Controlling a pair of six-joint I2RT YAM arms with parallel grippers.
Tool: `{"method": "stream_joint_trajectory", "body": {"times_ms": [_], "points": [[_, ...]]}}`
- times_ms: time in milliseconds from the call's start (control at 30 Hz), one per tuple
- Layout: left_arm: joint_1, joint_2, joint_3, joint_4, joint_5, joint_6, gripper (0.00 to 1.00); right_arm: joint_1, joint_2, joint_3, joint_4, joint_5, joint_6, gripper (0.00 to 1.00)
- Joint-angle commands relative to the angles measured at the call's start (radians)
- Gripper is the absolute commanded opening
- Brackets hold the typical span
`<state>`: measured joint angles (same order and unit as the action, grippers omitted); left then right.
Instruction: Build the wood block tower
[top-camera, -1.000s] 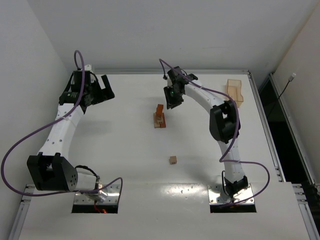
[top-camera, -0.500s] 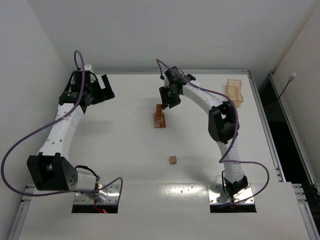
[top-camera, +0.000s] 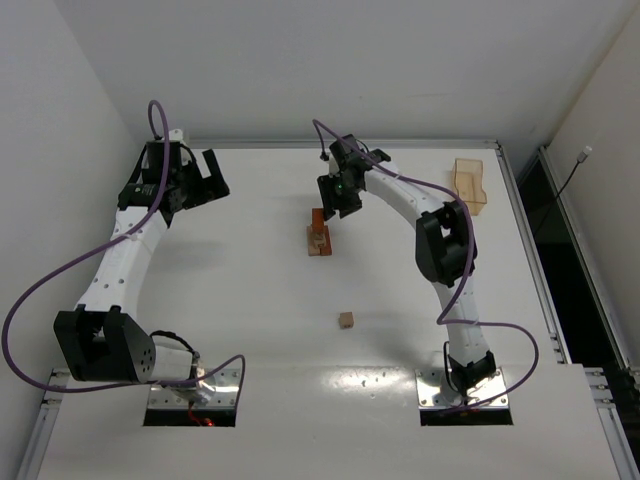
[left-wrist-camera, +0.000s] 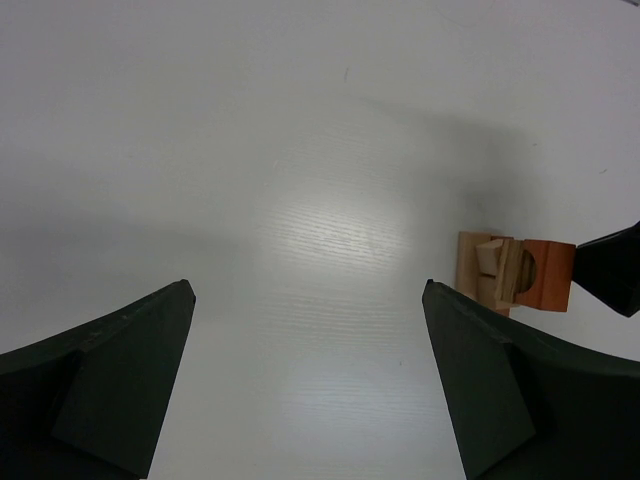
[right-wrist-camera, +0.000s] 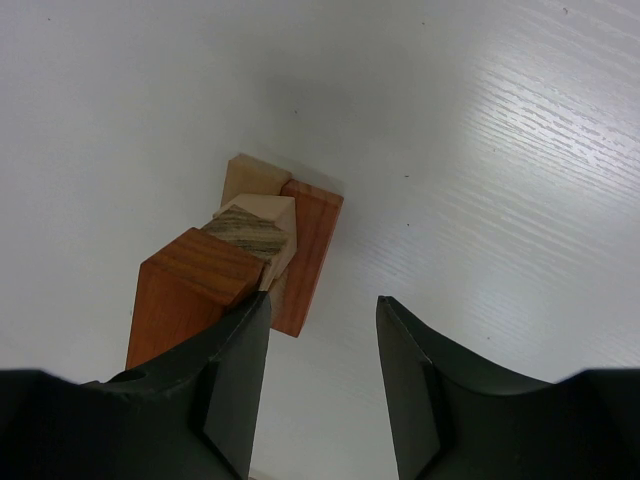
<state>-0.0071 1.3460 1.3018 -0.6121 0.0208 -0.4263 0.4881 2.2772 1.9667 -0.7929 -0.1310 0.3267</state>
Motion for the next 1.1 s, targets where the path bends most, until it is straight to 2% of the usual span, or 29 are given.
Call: {"method": "stream_joint_trajectory", "body": {"times_ms": [0,300,400,500,700,867,933,1067], "points": [[0.009,-0.019,0.001,0.028,0.017,0.0,0.97,0.007,-0.013,0.024,0.024,-0.004,0.015,0.44],[0.009,-0.001,0.001,0.028,0.018,-0.009,0.97,0.007,-0.045,-0.018,0.024,0.03,0.015,0.45],[0.009,-0.001,0.001,0.028,0.007,-0.009,0.97,-0.012,-0.102,-0.063,0.015,0.095,0.003,0.43],[0.009,-0.011,-0.009,0.028,0.007,-0.019,0.97,-0.035,-0.182,-0.135,0.015,0.096,-0.027,0.42],[0.009,-0.033,-0.055,0.028,0.027,0.003,0.99,-0.045,-0.399,-0.351,0.017,-0.047,-0.36,0.43],[0.009,-0.042,-0.087,0.017,0.109,0.069,0.99,-0.036,-0.577,-0.575,-0.063,-0.306,-0.704,0.54],[0.009,-0.033,-0.096,0.006,0.134,0.087,0.99,-0.011,-0.64,-0.682,-0.074,-0.335,-0.823,0.58],[0.009,-0.005,-0.085,-0.012,0.143,0.106,0.99,0.038,-0.757,-0.782,-0.078,-0.383,-0.981,0.63]]}}
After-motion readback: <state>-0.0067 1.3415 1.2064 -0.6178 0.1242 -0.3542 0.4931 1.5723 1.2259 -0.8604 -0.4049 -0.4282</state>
